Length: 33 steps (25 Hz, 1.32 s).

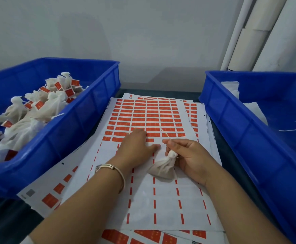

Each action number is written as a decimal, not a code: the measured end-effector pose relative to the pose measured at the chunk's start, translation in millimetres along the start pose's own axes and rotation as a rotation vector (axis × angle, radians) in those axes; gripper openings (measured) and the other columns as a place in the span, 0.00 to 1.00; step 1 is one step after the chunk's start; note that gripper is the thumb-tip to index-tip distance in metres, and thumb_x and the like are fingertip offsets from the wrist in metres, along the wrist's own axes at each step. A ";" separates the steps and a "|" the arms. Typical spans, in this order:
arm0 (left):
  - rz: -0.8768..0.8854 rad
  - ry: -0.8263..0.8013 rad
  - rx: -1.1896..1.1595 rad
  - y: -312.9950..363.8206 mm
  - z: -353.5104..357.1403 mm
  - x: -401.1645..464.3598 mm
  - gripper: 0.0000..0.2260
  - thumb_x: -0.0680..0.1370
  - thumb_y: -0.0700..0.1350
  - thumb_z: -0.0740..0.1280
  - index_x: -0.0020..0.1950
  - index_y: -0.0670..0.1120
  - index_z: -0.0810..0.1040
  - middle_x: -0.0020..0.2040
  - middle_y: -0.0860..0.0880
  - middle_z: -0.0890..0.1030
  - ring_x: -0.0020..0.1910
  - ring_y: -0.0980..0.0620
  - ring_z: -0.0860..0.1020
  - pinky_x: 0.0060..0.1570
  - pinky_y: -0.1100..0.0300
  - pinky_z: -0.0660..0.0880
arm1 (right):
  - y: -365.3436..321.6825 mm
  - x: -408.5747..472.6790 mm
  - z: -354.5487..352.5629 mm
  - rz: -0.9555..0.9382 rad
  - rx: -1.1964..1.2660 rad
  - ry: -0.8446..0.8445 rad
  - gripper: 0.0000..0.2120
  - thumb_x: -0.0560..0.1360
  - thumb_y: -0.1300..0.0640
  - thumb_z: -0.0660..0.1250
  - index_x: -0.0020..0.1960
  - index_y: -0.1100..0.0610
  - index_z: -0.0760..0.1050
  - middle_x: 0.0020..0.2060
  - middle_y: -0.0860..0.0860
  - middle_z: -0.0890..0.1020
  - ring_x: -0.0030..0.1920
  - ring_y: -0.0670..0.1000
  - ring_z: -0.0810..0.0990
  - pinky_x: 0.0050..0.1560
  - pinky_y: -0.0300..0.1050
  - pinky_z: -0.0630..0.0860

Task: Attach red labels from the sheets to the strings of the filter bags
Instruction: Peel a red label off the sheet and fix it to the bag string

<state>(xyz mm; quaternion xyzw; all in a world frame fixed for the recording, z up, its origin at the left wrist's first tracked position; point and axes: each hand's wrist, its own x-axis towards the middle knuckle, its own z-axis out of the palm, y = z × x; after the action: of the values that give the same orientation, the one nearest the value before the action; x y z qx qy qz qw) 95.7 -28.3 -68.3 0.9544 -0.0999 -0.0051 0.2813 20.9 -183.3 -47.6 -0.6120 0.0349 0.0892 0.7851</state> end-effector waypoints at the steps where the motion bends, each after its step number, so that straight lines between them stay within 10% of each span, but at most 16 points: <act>1: 0.036 0.013 0.053 -4.6 6.4 -1.4 0.24 0.72 0.65 0.65 0.64 0.54 0.70 0.62 0.55 0.75 0.54 0.54 0.76 0.51 0.61 0.73 | 0.4 0.1 0.1 -0.002 0.000 0.004 0.09 0.66 0.53 0.69 0.44 0.50 0.86 0.45 0.45 0.85 0.46 0.45 0.84 0.46 0.40 0.81; 10: 0.114 0.052 0.222 -11.2 15.2 1.0 0.31 0.73 0.68 0.59 0.71 0.53 0.67 0.70 0.54 0.70 0.66 0.49 0.71 0.61 0.53 0.69 | 6.6 5.5 -0.2 0.000 0.065 0.081 0.09 0.65 0.57 0.69 0.41 0.51 0.86 0.47 0.45 0.85 0.48 0.45 0.83 0.46 0.42 0.81; 19: 0.095 0.161 0.182 -5.6 11.7 -3.2 0.21 0.73 0.65 0.62 0.56 0.53 0.80 0.54 0.53 0.82 0.48 0.52 0.79 0.33 0.68 0.60 | 5.6 6.7 0.8 0.044 0.142 0.085 0.09 0.65 0.59 0.69 0.43 0.55 0.86 0.49 0.51 0.85 0.49 0.51 0.84 0.44 0.44 0.82; 33: -0.058 0.043 -0.114 -10.9 -1.9 6.2 0.11 0.74 0.58 0.66 0.36 0.53 0.77 0.32 0.57 0.77 0.31 0.55 0.75 0.29 0.65 0.65 | 2.0 5.8 1.7 0.032 0.167 0.062 0.08 0.65 0.62 0.68 0.40 0.56 0.86 0.38 0.50 0.85 0.36 0.47 0.84 0.37 0.39 0.79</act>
<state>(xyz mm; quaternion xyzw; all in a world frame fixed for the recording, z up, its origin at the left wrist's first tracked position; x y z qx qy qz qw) 103.9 -19.4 -72.3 0.9393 -0.0659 0.0016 0.3368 26.1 -180.7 -50.1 -0.5463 0.0761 0.0795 0.8303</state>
